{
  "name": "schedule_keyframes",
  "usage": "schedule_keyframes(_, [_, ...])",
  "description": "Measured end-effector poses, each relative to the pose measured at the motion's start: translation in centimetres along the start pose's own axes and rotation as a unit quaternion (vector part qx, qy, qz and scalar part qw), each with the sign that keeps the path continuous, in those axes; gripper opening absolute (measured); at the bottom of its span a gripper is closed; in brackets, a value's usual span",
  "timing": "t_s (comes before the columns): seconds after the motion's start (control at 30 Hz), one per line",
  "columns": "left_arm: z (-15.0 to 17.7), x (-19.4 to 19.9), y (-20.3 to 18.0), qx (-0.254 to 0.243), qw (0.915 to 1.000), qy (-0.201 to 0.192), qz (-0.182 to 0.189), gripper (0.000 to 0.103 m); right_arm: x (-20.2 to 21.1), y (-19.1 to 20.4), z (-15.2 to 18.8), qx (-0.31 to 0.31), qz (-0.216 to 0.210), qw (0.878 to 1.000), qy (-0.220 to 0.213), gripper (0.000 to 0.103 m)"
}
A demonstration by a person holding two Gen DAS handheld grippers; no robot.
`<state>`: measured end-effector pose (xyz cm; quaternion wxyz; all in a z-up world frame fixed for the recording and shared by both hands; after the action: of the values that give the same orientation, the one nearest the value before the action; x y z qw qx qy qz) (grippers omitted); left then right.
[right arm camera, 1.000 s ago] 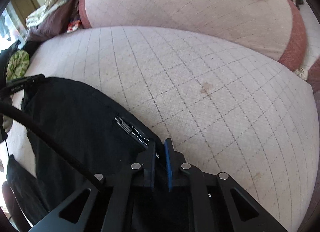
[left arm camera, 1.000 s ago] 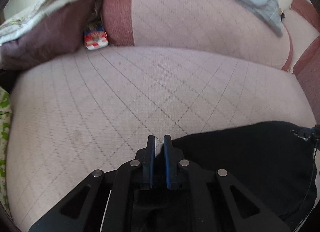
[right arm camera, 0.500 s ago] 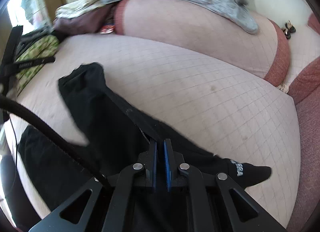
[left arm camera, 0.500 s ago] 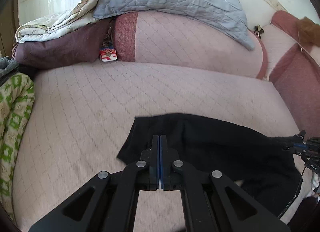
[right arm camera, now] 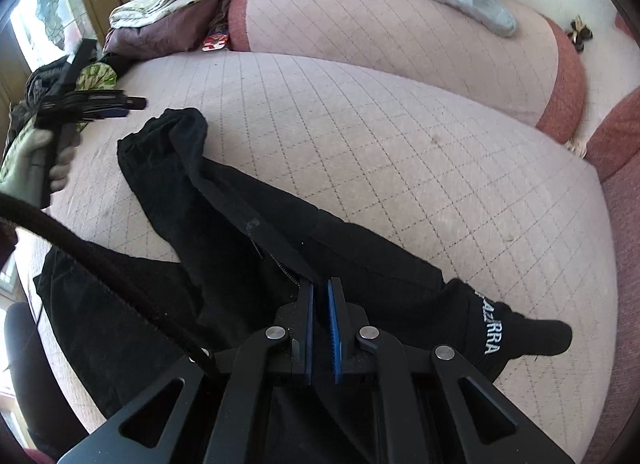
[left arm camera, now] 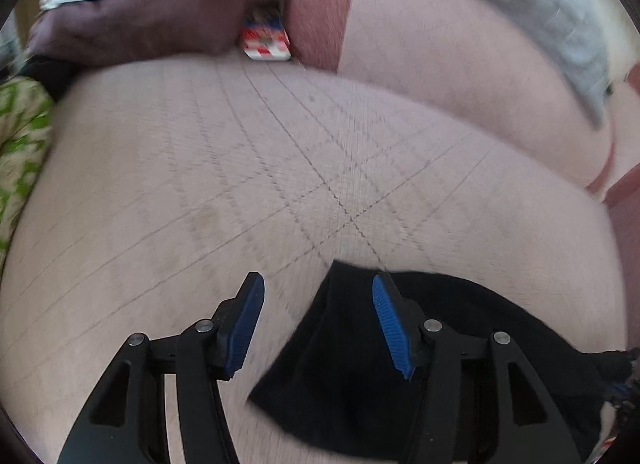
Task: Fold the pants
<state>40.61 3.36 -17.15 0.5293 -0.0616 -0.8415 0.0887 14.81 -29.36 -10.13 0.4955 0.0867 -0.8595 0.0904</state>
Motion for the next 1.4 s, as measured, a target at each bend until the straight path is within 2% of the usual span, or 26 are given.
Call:
schedule_keyframes(0.03, [-0.1, -0.7, -0.3, -0.008, 0.9999, 0.004, -0.008, 0.056, -0.3, -0.2, 0.1, -0.006, -0.004, 1.0, 0.0, 0.008])
schedule_keyframes(0.1, [-1.0, -1.5, -0.8, -0.019, 0.9995, -0.018, -0.02, 0.068, -0.6, -0.4, 0.2, -0.012, -0.012, 1.0, -0.001, 0.008])
schedule_keyframes(0.17, [-0.8, -2.4, -1.6, -0.038, 0.999, 0.003, -0.024, 0.065, -0.8, -0.6, 0.3, -0.016, -0.018, 1.0, -0.003, 0.008])
schedule_keyframes(0.2, [-0.7, -2.3, -2.2, -0.058, 0.998, -0.003, -0.027, 0.037, -0.8, -0.6, 0.3, -0.018, -0.02, 1.0, -0.004, 0.008])
schedule_keyframes(0.23, [-0.2, -2.0, -3.4, -0.083, 0.9965, 0.0, -0.007, 0.019, -0.8, -0.7, 0.2, -0.02, -0.022, 1.0, -0.005, 0.008])
schedule_keyframes(0.27, [0.1, -1.7, -4.0, -0.089, 0.996, 0.01, 0.005, 0.009, -0.8, -0.7, 0.2, -0.021, -0.023, 0.999, -0.006, 0.008])
schedule_keyframes(0.4, [0.5, 0.5, -4.6, -0.091, 0.9955, 0.004, 0.025, 0.009, -0.8, -1.0, 0.2, -0.031, -0.023, 0.999, -0.009, 0.008])
schedule_keyframes(0.6, [1.7, 7.3, -4.9, -0.082, 0.9933, -0.038, 0.072, 0.009, 1.0, -0.4, -0.1, -0.032, -0.018, 0.999, -0.025, 0.008])
schedule_keyframes(0.73, [3.8, 13.1, -4.6, -0.082, 0.988, -0.07, 0.11, 0.009, 3.0, 0.5, 0.5, -0.028, -0.017, 0.999, -0.034, 0.008])
schedule_keyframes(0.83, [6.8, 17.9, -2.8, -0.069, 0.9833, -0.096, 0.138, 0.009, 4.5, 1.7, 1.5, -0.028, -0.018, 0.999, -0.04, 0.008])
schedule_keyframes(0.93, [9.0, 20.7, -0.3, -0.052, 0.9805, -0.115, 0.151, 0.009, 5.9, 3.0, 3.3, -0.029, -0.02, 0.999, -0.041, 0.008])
schedule_keyframes(1.07, [13.9, 23.4, 3.6, -0.056, 0.9813, -0.132, 0.129, 0.009, 7.2, 4.8, 6.9, -0.04, -0.028, 0.998, -0.032, 0.008])
schedule_keyframes(1.2, [19.4, 23.0, 6.2, -0.066, 0.9881, -0.107, 0.089, 0.01, 7.2, 6.3, 11.0, -0.062, -0.048, 0.997, -0.019, 0.008])
schedule_keyframes(1.27, [21.9, 21.9, 7.6, -0.057, 0.993, -0.082, 0.062, 0.01, 6.6, 7.2, 13.0, -0.074, -0.058, 0.996, -0.007, 0.008])
schedule_keyframes(1.3, [22.5, 21.7, 8.0, -0.052, 0.9943, -0.078, 0.052, 0.01, 6.3, 7.6, 13.8, -0.078, -0.062, 0.995, -0.001, 0.008])
schedule_keyframes(1.33, [23.1, 21.3, 9.0, -0.045, 0.9959, -0.074, 0.025, 0.01, 5.9, 8.1, 14.7, -0.083, -0.066, 0.994, 0.005, 0.008])
schedule_keyframes(1.4, [24.0, 21.4, 10.3, -0.03, 0.9973, -0.067, 0.006, 0.01, 5.2, 8.8, 16.1, -0.093, -0.066, 0.993, 0.011, 0.008])
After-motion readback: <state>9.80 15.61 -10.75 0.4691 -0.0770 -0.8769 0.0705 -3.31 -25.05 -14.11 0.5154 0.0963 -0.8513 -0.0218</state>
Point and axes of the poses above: each gripper's, at about its wrist camera, not at the fingertips, and x roughly against the way its jaws point, y to its left, z to its underside, the point moved 10 cm from there along -x, roughly the way its jaws point, and after that the axes turned 13 degrees about x, right-handed, at the moved point
